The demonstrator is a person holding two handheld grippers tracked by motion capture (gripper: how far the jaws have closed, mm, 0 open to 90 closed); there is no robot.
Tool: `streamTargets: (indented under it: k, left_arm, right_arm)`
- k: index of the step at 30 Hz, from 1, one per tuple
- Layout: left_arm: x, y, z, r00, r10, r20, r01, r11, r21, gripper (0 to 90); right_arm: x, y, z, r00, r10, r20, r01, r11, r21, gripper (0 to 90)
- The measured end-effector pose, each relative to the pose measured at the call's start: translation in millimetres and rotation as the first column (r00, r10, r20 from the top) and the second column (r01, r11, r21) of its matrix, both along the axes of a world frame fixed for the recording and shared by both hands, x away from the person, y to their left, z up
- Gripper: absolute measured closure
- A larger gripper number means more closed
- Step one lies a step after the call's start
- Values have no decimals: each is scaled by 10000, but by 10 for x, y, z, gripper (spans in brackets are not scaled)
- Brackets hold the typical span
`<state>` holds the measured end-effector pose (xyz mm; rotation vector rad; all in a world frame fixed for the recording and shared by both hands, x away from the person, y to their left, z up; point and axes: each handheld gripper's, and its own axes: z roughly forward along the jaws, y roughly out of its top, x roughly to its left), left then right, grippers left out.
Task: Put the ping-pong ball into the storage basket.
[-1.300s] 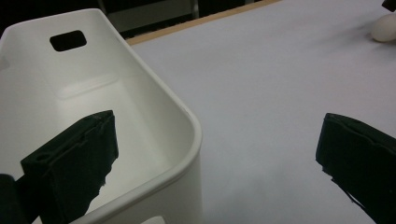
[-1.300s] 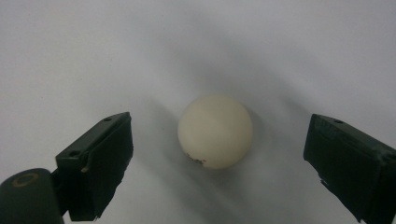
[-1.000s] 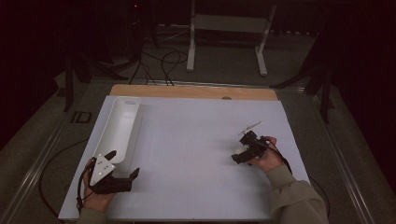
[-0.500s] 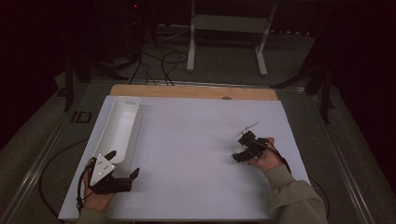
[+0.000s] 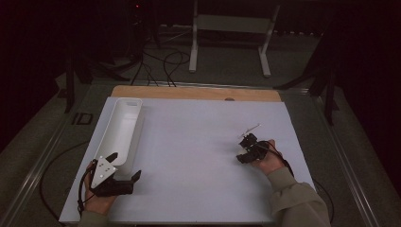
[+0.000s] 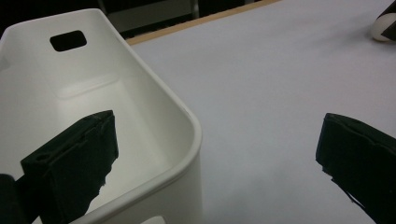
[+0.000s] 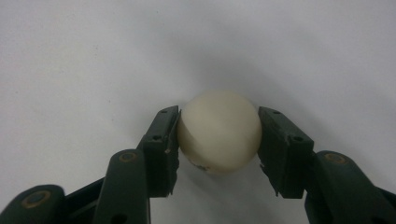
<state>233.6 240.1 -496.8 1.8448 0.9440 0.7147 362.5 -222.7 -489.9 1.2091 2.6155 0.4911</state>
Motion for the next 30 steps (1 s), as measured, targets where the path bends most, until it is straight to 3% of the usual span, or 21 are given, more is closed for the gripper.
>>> streamTargets:
  k: [30]
  left_arm:
    - [-1,0,0,10000,1,-5,-1,10000,0,0]
  right_arm:
    - [-86,79,155,9996,92,274,-88,9998,-150,505]
